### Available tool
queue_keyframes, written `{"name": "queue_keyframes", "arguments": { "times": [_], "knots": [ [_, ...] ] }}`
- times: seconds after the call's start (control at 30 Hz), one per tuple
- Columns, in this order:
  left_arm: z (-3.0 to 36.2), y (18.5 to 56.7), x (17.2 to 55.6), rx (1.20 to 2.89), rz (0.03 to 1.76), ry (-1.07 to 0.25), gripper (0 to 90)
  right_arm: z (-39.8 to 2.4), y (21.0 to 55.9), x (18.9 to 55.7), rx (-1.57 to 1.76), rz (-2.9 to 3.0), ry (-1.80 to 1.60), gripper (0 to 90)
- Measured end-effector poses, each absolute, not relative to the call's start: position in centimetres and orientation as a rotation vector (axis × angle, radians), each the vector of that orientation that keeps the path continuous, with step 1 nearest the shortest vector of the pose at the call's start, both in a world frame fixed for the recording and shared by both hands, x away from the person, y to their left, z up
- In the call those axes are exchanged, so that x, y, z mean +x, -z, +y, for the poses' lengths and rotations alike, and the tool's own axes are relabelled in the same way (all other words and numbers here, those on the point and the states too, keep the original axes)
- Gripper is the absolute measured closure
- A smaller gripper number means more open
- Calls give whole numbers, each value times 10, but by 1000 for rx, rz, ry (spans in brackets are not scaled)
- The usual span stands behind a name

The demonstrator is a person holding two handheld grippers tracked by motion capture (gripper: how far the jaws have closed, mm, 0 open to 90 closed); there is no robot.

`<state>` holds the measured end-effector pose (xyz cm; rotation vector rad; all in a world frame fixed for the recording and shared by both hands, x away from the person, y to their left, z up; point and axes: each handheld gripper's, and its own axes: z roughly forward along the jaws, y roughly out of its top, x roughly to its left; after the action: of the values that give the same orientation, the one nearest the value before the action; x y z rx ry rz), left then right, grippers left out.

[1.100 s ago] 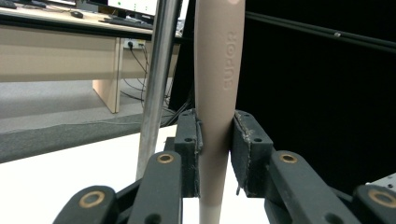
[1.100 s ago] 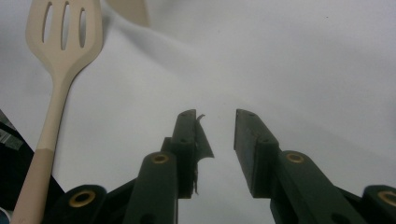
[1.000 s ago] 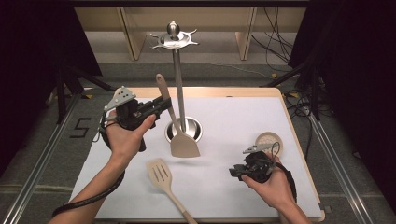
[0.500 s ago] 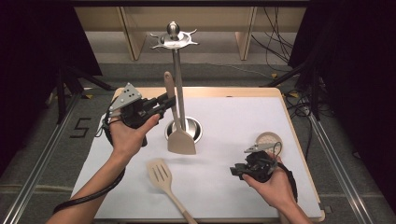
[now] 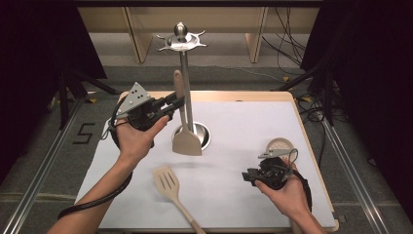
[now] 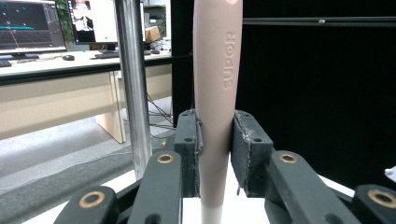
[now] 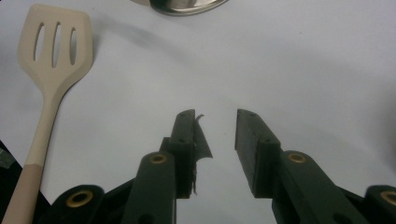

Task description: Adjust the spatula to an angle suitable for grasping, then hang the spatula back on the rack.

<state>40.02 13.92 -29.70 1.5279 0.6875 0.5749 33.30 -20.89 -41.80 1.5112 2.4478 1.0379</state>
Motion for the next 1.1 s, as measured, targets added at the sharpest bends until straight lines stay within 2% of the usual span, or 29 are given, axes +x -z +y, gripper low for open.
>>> {"name": "queue_keyframes", "arguments": {
  "times": [0.2, 0.53, 1.1],
  "knots": [
    [137, 293, 403, 1519, 665, -590, 726, -216, 420, 338, 1389, 2408, -1085, 692],
    [140, 289, 406, 1515, 672, -601, 726, -215, 418, 337, 1474, 2397, -1078, 688],
    [140, 281, 406, 1530, 679, -627, 726, -213, 415, 341, 1423, 2400, -1082, 688]
  ]
}}
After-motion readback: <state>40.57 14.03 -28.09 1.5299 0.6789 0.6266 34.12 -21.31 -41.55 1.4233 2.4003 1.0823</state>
